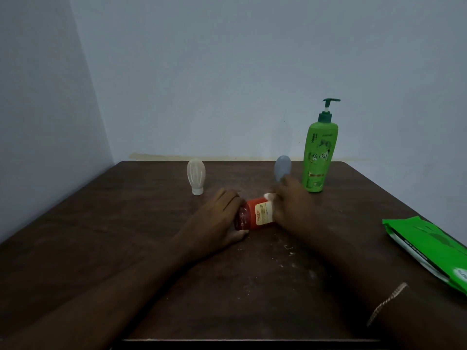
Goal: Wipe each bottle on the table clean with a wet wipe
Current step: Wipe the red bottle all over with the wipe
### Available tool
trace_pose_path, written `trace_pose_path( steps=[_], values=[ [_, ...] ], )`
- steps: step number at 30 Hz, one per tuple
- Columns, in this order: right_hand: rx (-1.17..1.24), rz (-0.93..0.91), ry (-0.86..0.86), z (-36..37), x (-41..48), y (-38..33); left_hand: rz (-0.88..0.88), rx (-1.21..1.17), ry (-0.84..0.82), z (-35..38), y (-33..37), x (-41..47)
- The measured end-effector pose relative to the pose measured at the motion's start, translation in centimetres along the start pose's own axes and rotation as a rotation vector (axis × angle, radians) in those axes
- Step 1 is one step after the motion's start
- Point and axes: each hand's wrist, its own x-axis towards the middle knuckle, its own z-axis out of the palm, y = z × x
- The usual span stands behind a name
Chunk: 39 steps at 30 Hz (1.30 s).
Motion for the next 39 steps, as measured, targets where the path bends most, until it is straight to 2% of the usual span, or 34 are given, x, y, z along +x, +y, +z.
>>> trace_pose_path(
  steps=[3, 6, 9, 12, 18, 27, 33, 39],
  values=[
    [-0.013, 0.233, 0.01, -1.2, 0.2, 3.6, 0.022, 0.027, 0.001, 0.0, 0.0, 0.0],
    [0.03, 0.349, 0.021, -1.4, 0.2, 5.2, 0.026, 0.029, 0.002, 0.0, 0.0, 0.0],
    [0.102, 0.461, 0.101, -1.4, -0.1, 5.2, 0.032, 0.036, 0.006, 0.0, 0.0, -0.1],
    [0.171, 0.44, 0.155, -1.3, -0.3, 5.1, 0.031, 0.033, 0.001, -0.1, 0.0, 0.0],
    [0.158, 0.38, 0.127, -1.0, -0.1, 4.6, -0.052, -0.036, -0.014, 0.1, -0.2, -0.2],
    [0.225, 0.426, 0.113, -1.3, -0.6, 3.4, -0.335, -0.337, -0.067, 1.5, -0.6, 0.1],
    [0.244, 0.424, 0.098, -1.2, -0.7, 3.2, -0.555, -0.626, -0.187, 0.8, -0.8, 1.0],
    [0.182, 0.393, 0.016, -1.1, -0.5, 3.5, -0.585, -0.582, -0.214, 0.6, -1.4, 1.0]
  ],
)
